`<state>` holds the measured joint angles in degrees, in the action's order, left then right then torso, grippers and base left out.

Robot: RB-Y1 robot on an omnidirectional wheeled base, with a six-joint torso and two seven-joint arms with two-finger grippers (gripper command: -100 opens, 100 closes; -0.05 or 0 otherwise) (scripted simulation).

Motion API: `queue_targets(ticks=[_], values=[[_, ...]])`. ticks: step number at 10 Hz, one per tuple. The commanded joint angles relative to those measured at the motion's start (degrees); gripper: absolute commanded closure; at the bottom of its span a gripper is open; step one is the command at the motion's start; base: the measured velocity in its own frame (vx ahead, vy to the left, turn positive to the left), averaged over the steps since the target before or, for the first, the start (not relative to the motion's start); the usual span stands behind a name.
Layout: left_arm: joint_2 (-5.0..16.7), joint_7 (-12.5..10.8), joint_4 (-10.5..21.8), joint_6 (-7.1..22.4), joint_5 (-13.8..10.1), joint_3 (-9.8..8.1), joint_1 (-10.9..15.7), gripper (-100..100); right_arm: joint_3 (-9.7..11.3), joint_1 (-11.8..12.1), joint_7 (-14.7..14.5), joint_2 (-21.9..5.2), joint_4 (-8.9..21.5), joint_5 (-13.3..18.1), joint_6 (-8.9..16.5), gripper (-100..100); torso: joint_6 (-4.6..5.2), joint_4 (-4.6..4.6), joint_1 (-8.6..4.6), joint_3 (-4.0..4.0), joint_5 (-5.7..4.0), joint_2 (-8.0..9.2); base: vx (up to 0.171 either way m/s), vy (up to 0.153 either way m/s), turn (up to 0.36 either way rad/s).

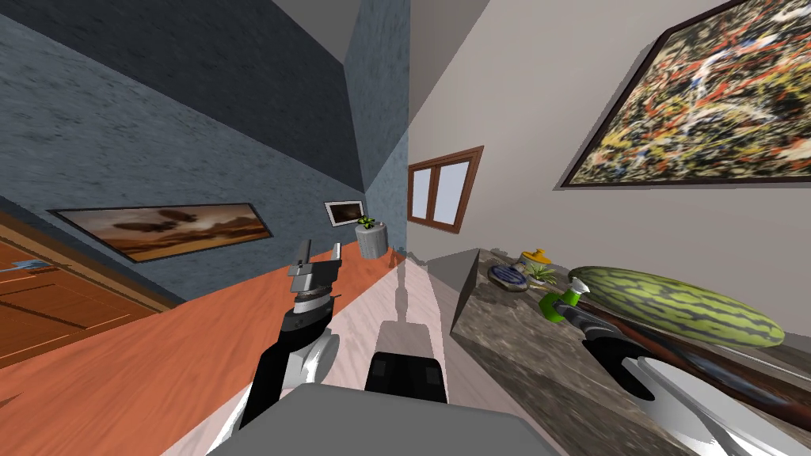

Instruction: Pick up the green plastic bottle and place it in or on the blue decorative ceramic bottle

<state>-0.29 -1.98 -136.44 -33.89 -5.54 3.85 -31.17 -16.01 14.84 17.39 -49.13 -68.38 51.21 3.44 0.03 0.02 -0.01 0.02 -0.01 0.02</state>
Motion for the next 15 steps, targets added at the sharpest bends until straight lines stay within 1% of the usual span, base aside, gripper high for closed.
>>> queue_targets(ticks=[1, 2, 3, 4, 5, 6, 7, 8, 9, 10, 11, 12, 13, 14, 15], values=[[0.0, 0.0, 0.0, 0.0, 0.0, 0.0, 0.0, 0, 0.0, 0.0, 0.0, 0.0, 0.0, 0.0, 0.0, 100, 0.0, 0.0, 0.0, 0.0, 0.0, 0.0, 0.0, 0.0, 0.0], [0.0, 0.0, 0.0, 0.0, 0.0, 0.0, 0.0, 0, 0.0, 0.0, 0.01, 0.0, 0.0, 0.0, -0.01, 100, 0.0, 0.0, 0.0, 0.0, 0.0, 0.0, 0.0, 0.0, 0.0], [0.0, 0.0, 0.0, 0.0, 0.0, 0.0, 0.0, 0, 0.01, 0.0, 0.01, 0.01, 0.0, 0.0, -0.01, 0, 0.01, 0.0, 0.0, 0.0, 0.01, 0.0, 0.0, 0.0, 0.0], [0.0, 0.0, 0.0, 0.0, 0.0, 0.0, 0.0, 0, 0.25, 0.84, -2.86, 0.99, -2.81, -2.87, 0.78, 100, 0.01, 0.0, 0.0, 0.0, 0.01, 0.01, 0.035, -0.031, -0.168], [0.0, 0.0, 0.0, 0.0, 0.0, -0.01, -0.01, 0, 0.25, 0.84, -3.93, 0.99, -2.81, -3.29, 0.78, 100, 0.08, 0.0, -0.07, -0.02, 0.0, -0.05, 0.046, -0.041, -0.084], [0.0, 0.0, 0.0, 0.0, 0.0, 0.0, 0.0, 0, 0.56, 1.92, -5.75, 1.98, -5.31, -5.57, 1.73, 100, 0.04, -0.01, -0.14, -0.05, -0.01, -0.1, 0.056, -0.05, -0.128], [0.0, 0.0, 0.0, 0.0, 0.0, -0.01, -0.01, 0, 0.56, 1.92, -7.52, 1.98, -6.01, -6.83, 1.73, 100, 0.09, -0.02, -0.18, -0.07, -0.05, -0.13, 0.045, -0.031, -0.084], [0.0, 0.0, 0.0, 0.0, 0.0, 0.0, 0.0, 0, 0.56, 1.92, -8.39, 1.98, -6.01, -6.83, 1.73, 100, 0.02, -0.01, -0.16, -0.07, -0.03, -0.14, 0.02, -0.011, 0.002], [0.0, 0.0, 0.0, 0.0, 0.0, 0.0, 0.0, 0, 0.86, 3.01, -10.51, 2.96, -8.65, -9.3, 2.68, 100, 0.0, -0.01, -0.09, -0.05, -0.01, -0.1, 0.034, -0.03, -0.144], [0.0, 0.0, 0.0, 0.0, 0.0, -0.01, -0.01, 0, 0.86, 3.01, -12.09, 2.96, -9.2, -10.37, 2.68, 100, 0.12, -0.01, -0.13, -0.04, -0.02, -0.08, 0.036, -0.028, -0.098], [0.0, 0.0, 0.0, 0.0, 0.0, 0.0, 0.0, 0, 0.86, 3.01, -12.84, 2.96, -9.2, -10.37, 2.68, 100, 0.04, -0.01, -0.13, -0.05, -0.02, -0.08, 0.017, -0.012, 0.011], [0.0, 0.0, 0.0, 0.0, 0.0, 0.0, 0.0, 0, 1.17, 4.1, -14.95, 3.95, -11.8, -13.01, 3.62, 100, 0.0, -0.02, -0.09, -0.04, -0.02, -0.07, 0.034, -0.032, -0.133], [0.0, 0.0, 0.0, 0.0, 0.0, 0.0, -0.01, 0, 1.17, 4.1, -16.46, 3.95, -12.4, -13.91, 3.62, 100, 0.1, -0.02, -0.14, -0.05, -0.02, -0.09, 0.039, -0.03, -0.091], [0.0, 0.0, 0.0, 0.0, 0.0, 0.0, 0.0, 0, 1.17, 4.1, -17.3, 3.95, -12.4, -13.91, 3.62, 100, 0.02, -0.02, -0.14, -0.06, -0.02, -0.1, 0.02, -0.012, 0.008], [0.0, 0.0, 0.0, 0.0, 0.0, 0.0, 0.0, 0, 1.48, 5.18, -19.35, 4.93, -14.96, -16.55, 4.57, 100, -0.04, -0.03, -0.09, -0.06, -0.02, -0.1, 0.036, -0.021, -0.138]])
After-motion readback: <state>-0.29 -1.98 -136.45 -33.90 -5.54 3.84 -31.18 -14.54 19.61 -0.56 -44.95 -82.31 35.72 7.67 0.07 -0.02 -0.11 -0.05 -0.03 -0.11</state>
